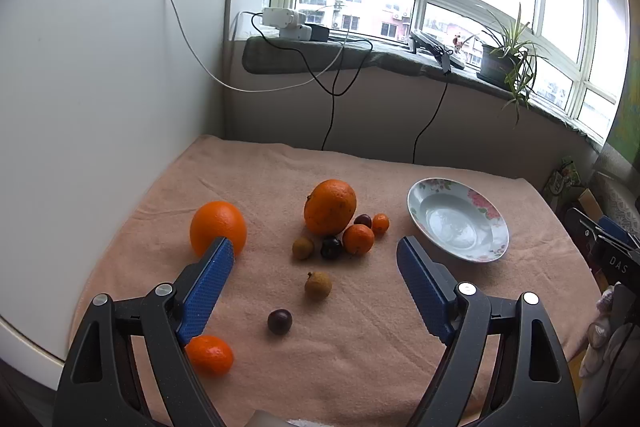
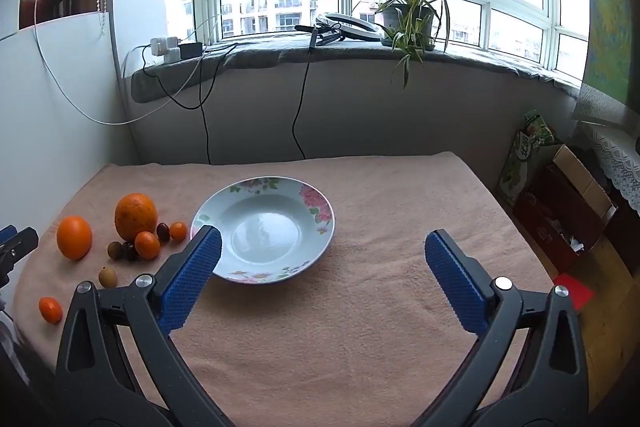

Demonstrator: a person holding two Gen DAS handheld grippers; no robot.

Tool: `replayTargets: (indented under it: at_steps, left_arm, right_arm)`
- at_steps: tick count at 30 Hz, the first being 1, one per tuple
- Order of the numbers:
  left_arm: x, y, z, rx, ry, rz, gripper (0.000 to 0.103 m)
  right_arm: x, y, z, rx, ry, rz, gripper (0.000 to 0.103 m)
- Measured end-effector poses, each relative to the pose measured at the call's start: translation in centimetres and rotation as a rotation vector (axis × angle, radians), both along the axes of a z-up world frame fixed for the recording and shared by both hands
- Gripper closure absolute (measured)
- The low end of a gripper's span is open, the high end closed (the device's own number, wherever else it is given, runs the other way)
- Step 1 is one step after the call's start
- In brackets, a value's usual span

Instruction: Organize fruits

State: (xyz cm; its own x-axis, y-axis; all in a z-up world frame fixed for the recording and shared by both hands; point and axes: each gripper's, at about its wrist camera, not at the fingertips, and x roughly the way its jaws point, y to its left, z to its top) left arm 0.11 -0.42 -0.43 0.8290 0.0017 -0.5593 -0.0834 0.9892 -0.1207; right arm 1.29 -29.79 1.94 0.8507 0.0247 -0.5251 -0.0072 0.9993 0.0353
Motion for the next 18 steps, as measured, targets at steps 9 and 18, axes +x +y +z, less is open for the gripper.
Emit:
replayTargets:
  at_steps: [9, 18]
  left_arm:
    - [0.11, 0.08, 0.13, -0.004, 0.002, -0.001, 0.019]
    - [0.08, 0.03, 0.37, -0.004, 0.000, 0.002, 0.019]
  right_arm:
    - [0.06, 0.02, -0.09, 0.000, 0.001, 0.000, 0.000]
    - [0.07, 0.25, -0.10, 0.001, 0.000, 0.006, 0.000]
